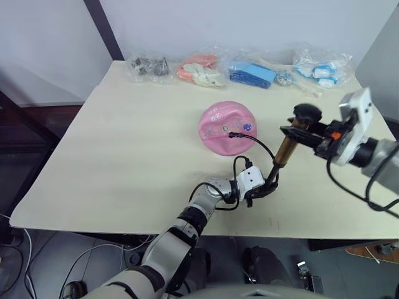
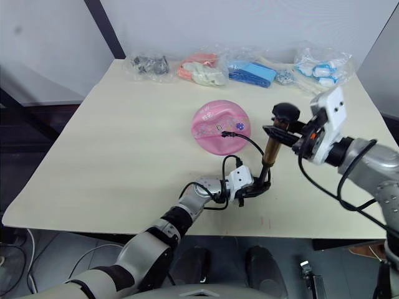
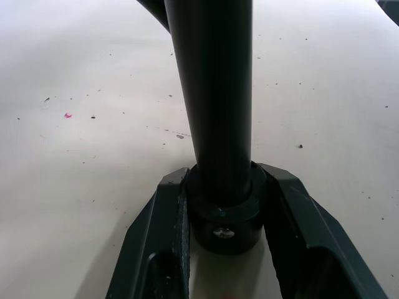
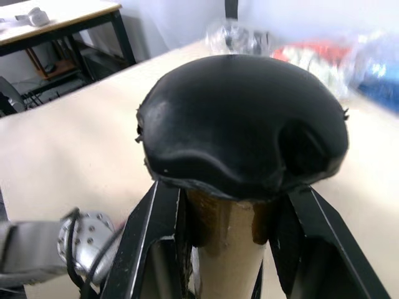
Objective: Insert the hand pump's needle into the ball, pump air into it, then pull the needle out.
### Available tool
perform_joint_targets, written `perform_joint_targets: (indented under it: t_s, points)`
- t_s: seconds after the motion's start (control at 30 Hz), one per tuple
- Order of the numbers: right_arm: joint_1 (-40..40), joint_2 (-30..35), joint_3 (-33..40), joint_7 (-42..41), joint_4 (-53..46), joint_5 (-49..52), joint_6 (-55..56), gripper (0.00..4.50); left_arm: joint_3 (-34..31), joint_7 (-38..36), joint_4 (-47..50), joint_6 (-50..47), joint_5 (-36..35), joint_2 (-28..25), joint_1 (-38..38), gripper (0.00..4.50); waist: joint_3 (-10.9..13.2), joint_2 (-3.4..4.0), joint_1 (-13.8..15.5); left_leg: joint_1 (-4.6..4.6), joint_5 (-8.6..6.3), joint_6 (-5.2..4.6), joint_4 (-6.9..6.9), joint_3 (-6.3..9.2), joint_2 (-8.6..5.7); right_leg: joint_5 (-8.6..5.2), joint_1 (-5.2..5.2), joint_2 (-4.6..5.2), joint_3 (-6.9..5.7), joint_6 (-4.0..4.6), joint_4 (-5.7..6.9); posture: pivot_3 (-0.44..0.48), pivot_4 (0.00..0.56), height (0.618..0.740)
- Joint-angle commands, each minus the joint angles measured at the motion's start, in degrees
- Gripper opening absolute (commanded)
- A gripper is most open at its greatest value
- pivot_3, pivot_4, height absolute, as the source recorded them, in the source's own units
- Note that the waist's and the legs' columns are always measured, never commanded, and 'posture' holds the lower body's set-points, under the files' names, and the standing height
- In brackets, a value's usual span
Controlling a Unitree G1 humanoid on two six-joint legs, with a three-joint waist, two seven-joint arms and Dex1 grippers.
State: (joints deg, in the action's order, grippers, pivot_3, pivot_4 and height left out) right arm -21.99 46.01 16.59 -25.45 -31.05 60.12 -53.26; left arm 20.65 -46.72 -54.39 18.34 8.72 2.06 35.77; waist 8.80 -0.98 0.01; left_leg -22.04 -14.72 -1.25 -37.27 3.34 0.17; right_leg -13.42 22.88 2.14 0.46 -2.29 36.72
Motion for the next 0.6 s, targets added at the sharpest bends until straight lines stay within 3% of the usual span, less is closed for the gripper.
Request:
perform_joint_targets:
  t_s: [0.03, 0.23, 0.6]
  points:
    - [-4.40, 2.97, 7.83, 3.79, -2.15, 4.12, 0.42, 1.05, 1.77, -1.27, -3.25, -1.37, 2.03, -0.98, -2.21, 1.13, 0.02, -0.04, 0.11, 0.00, 0.00, 0.00, 0.00, 0.00, 0.00, 0.00, 0.00, 0.00, 0.00, 0.00, 0.00, 0.000, 0.150, 0.740]
    - [-4.76, 3.43, 6.66, 6.18, -2.42, 6.34, 0.48, 1.05, 1.77, -1.42, -3.13, -1.30, 2.00, -1.14, -2.38, 1.13, 0.07, -0.02, 0.25, -0.37, 0.00, 0.00, -0.05, -0.05, 0.00, 0.14, 0.33, -0.01, 0.03, 0.18, 0.02, 0.000, 0.150, 0.740]
    - [12.83, -6.14, -10.71, -0.71, 2.89, -13.00, 11.33, 1.05, 1.92, -1.69, -2.43, -1.22, 1.92, -1.43, -2.83, 1.13, -0.14, -0.31, -0.17, -0.09, 0.01, -0.01, -0.06, -0.05, 0.08, 0.03, 0.18, -0.14, 0.04, -0.01, 0.06, 0.000, 0.150, 0.740]
